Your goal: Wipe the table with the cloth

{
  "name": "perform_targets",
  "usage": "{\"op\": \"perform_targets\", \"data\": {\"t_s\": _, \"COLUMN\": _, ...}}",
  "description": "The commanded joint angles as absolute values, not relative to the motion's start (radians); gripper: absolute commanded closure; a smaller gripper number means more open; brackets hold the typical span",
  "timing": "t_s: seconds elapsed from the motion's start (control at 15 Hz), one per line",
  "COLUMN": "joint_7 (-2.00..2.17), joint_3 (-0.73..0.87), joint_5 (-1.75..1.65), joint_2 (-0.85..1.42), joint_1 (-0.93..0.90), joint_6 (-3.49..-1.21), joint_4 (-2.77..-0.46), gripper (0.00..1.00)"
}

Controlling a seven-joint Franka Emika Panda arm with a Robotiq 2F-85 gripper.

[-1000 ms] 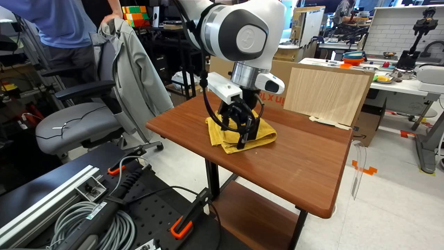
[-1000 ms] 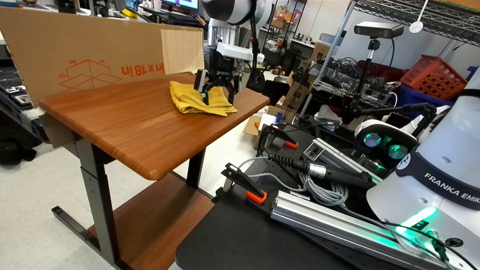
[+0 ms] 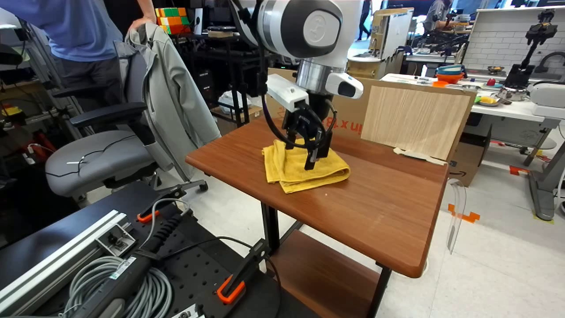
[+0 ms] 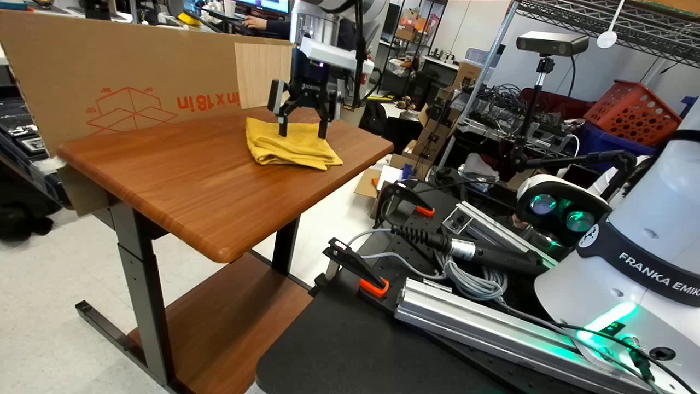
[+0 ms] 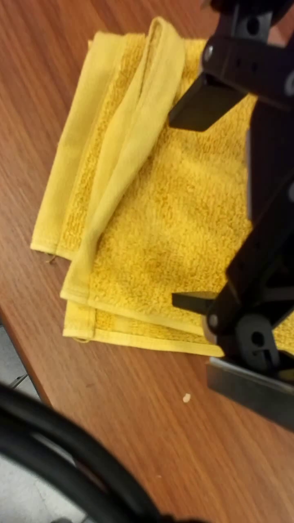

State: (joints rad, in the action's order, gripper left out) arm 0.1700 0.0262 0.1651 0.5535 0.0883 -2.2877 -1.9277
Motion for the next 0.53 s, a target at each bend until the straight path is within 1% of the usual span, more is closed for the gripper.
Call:
{"op": "perform_targets", "data": {"t_s": 0.0, "joint_7": 0.203, "joint_3": 0.036, "joint_5": 0.181, "joint_2": 0.669, "joint_1": 0.079, "joint_6": -2.246, "joint_4": -1.843, "gripper": 0.00}}
{"op": "perform_targets", "data": {"t_s": 0.33, "joint_7": 0.205, "joint_3": 0.064, "joint_5": 0.180, "joint_2": 0.694, "joint_1": 0.107, "joint_6": -2.270, "joint_4": -1.810, "gripper": 0.00}}
{"op": "perform_targets", "data": {"t_s": 0.47, "joint_7": 0.220, "joint_3": 0.096, "joint_5": 0.203, "joint_2": 0.705, "joint_1": 0.151, "joint_6": -2.264, "joint_4": -1.759, "gripper": 0.00}}
